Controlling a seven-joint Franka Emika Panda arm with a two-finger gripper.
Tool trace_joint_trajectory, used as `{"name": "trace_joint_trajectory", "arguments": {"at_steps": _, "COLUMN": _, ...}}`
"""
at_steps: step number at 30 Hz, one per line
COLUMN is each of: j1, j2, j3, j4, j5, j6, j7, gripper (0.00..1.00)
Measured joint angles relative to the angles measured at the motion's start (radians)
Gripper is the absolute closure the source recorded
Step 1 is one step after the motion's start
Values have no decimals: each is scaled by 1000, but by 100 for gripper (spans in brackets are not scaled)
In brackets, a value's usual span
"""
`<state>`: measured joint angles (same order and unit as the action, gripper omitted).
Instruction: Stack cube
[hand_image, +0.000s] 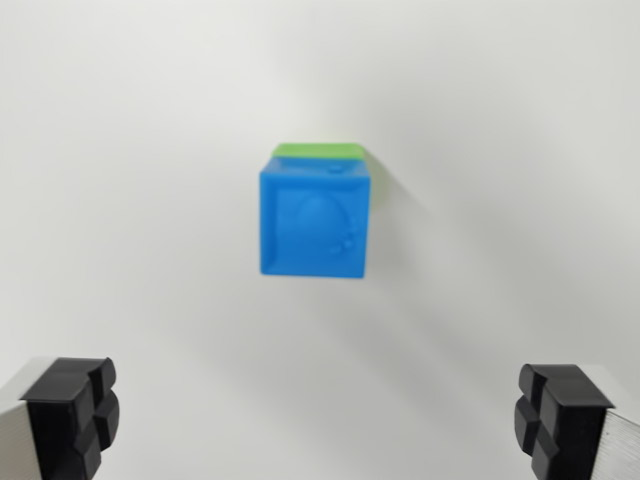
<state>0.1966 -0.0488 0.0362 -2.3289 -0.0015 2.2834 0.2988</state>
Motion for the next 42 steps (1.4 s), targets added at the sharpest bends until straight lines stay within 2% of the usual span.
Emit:
{"name": "trace_joint_trajectory", "arguments": {"at_steps": 11, "j1": 0, "j2": -60, "j3": 0, "j4": 57, "j5": 2, "j6": -117, "j7": -2, "gripper": 0}}
{"name": "trace_joint_trajectory", "arguments": {"at_steps": 22, "j1": 0, "j2": -94, "j3": 0, "j4": 111, "j5": 3, "j6": -206, "j7": -2, "gripper": 0}}
{"name": "trace_joint_trajectory", "arguments": {"at_steps": 34, "j1": 0, "j2": -113, "j3": 0, "j4": 155, "j5": 3, "j6": -268, "j7": -2, "gripper": 0}}
{"name": "trace_joint_trajectory", "arguments": {"at_steps": 42, "j1": 0, "j2": -116, "j3": 0, "j4": 165, "j5": 4, "j6": -282, "j7": -3, "gripper": 0}}
